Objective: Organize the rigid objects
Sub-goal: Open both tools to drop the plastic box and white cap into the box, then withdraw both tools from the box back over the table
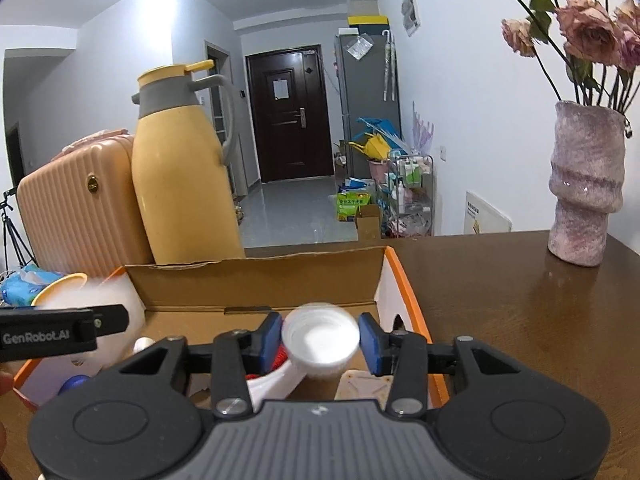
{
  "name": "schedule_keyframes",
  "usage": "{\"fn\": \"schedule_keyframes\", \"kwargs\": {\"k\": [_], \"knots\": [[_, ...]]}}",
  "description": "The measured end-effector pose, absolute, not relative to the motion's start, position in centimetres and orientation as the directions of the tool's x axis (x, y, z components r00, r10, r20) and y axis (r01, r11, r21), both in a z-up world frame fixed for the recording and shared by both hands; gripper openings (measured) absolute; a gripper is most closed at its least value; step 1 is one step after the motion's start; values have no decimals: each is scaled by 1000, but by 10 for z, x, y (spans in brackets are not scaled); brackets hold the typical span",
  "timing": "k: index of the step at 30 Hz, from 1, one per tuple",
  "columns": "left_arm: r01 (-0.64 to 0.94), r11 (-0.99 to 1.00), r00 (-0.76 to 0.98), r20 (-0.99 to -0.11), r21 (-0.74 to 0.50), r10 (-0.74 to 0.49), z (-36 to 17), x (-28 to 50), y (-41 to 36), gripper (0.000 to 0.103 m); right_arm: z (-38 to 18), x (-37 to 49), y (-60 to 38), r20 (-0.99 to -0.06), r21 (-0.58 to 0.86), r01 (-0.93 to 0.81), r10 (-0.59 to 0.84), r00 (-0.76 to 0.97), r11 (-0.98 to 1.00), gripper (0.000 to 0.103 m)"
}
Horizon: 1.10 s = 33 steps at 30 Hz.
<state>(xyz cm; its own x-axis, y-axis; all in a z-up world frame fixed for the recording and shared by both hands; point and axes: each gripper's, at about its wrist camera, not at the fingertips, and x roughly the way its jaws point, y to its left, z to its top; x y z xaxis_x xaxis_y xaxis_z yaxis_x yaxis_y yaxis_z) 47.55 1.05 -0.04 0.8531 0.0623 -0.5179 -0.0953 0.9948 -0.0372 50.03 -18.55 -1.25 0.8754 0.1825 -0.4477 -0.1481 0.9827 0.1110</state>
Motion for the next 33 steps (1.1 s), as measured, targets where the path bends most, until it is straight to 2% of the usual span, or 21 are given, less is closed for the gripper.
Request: {"fn": "schedule_keyframes", "kwargs": {"k": [1, 2, 5, 33], "knots": [[-95, 995, 854, -516, -35, 64, 0, 475, 10, 101, -12, 500, -187, -447, 111, -141, 176, 877, 984, 71], [-100, 994, 857, -511, -33, 69, 1, 474, 10, 103, -11, 499, -188, -441, 110, -132, 167, 882, 985, 89], [-103, 994, 864, -498, -42, 69, 3, 471, 11, 103, -7, 497, -191, -421, 118, -128, 166, 891, 985, 103], [-110, 992, 878, -473, -55, 71, 17, 451, 22, 103, 4, 479, -192, -421, 123, -143, 182, 889, 982, 103]]}}
